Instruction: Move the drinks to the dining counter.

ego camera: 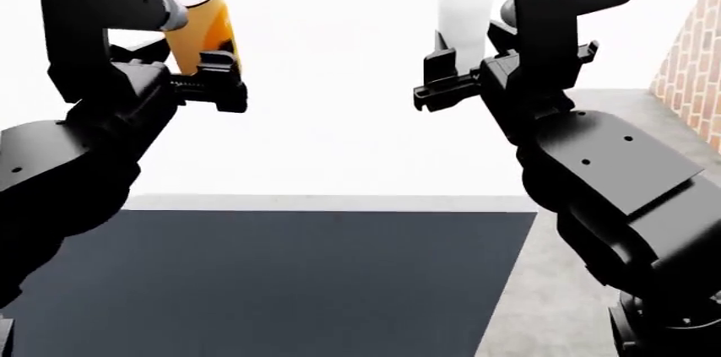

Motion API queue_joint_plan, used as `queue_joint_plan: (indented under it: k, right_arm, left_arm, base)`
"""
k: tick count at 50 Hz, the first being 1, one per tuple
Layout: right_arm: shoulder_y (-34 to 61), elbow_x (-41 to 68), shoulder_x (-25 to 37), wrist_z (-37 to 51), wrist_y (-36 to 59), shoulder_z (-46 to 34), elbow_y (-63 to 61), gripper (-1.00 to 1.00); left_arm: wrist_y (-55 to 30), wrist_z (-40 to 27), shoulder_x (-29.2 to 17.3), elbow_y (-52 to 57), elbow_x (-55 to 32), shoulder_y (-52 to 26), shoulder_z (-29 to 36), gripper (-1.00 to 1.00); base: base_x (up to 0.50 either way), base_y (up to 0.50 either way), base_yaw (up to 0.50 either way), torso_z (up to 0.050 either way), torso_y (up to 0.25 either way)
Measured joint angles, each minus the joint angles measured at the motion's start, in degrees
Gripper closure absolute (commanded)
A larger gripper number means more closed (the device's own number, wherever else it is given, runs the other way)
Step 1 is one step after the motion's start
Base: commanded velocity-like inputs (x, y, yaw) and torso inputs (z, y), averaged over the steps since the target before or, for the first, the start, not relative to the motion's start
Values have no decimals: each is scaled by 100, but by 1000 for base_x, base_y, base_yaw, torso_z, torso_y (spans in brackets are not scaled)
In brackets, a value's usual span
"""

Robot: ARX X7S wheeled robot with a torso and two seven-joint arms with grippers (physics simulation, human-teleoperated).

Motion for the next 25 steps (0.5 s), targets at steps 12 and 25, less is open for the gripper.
queue_joint_plan:
  k: [12,25]
  right_arm:
    - [-61,-13,0,-69,-94,-62,90,100]
    - [-131,4,17,-103,-156,-90,92,100]
  left_arm:
    - [300,668,-7,-591,240,-25,142,100]
    - [603,1382,-16,-983,530,118,450,100]
  base:
    - [0,0,0,1,1]
    - [0,0,0,0,1]
